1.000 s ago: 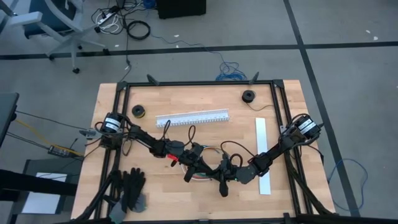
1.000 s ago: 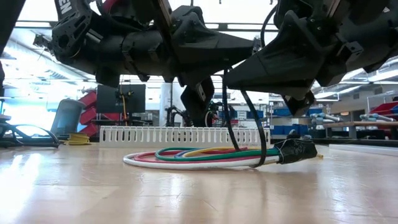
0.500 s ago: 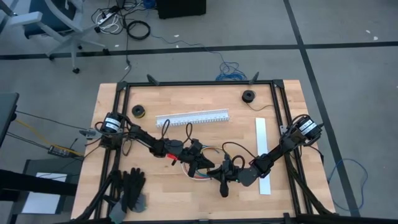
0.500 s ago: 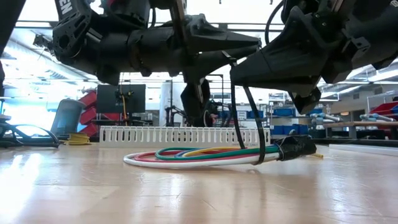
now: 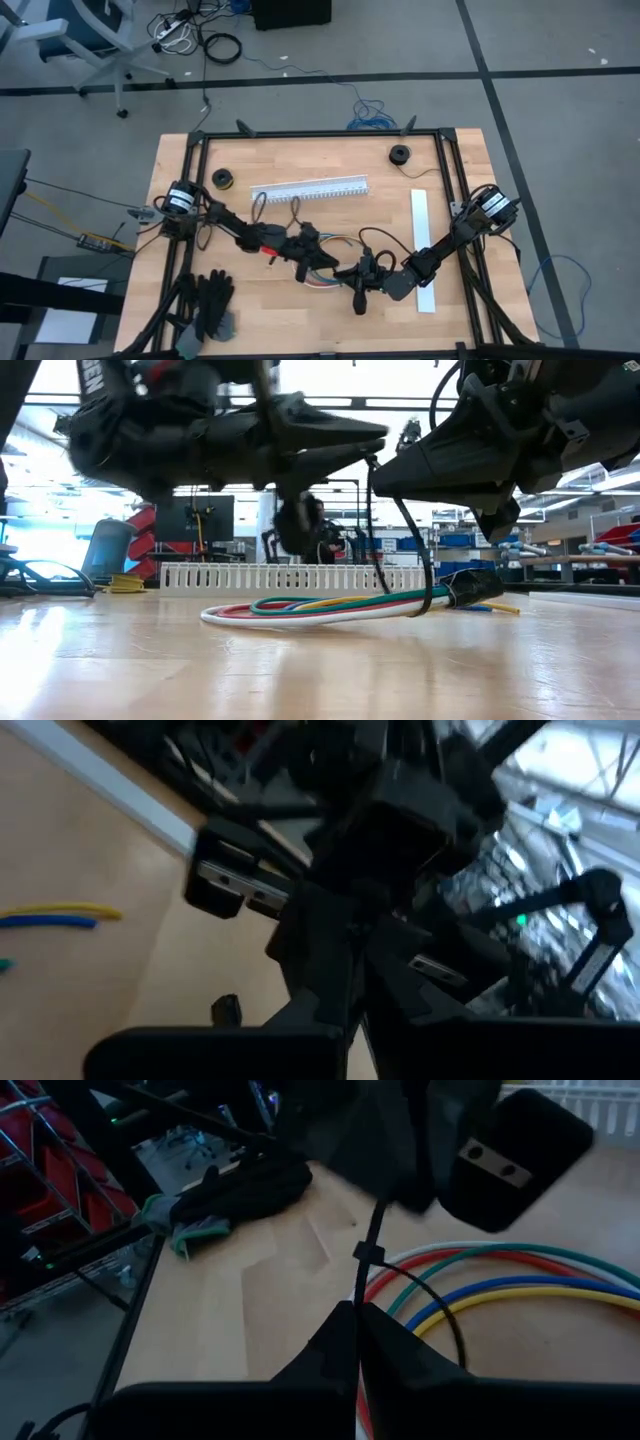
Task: Ziptie cables
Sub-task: Insert zip tie on the cable wire
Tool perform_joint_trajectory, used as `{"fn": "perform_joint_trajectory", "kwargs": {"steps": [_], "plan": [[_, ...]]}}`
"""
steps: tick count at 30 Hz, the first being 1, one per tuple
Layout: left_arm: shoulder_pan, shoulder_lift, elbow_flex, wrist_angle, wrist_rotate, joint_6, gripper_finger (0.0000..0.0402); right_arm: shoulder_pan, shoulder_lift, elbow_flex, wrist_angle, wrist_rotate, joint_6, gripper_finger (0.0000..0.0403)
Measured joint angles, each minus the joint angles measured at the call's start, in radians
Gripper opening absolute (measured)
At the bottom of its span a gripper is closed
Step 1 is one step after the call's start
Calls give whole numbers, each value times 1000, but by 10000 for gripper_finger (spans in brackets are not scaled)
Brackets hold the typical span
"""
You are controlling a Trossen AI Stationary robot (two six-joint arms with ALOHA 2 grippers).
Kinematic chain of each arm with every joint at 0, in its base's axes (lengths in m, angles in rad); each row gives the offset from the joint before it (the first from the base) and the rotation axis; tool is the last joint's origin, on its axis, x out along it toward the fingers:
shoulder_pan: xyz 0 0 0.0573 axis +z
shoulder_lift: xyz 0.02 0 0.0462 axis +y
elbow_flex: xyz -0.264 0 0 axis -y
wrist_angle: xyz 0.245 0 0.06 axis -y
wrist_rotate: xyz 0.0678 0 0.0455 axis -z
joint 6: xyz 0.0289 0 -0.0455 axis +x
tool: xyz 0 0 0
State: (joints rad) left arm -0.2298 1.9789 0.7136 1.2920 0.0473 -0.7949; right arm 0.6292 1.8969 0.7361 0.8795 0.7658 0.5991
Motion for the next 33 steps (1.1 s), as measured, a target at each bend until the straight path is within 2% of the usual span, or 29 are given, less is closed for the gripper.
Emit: {"fn": "perform_joint_trajectory", "kwargs": {"steps": [5,12,33], "plan": [[-2,0,-86,157,-78,-28,4,-2,0,0,1,0,-10,0],[-2,0,-57,89,-71,-48,4,-26,0,0,10,-4,-21,0],[43,0,-57,64,-121,-107,4,-1,0,0,10,31,-33,0]]}}
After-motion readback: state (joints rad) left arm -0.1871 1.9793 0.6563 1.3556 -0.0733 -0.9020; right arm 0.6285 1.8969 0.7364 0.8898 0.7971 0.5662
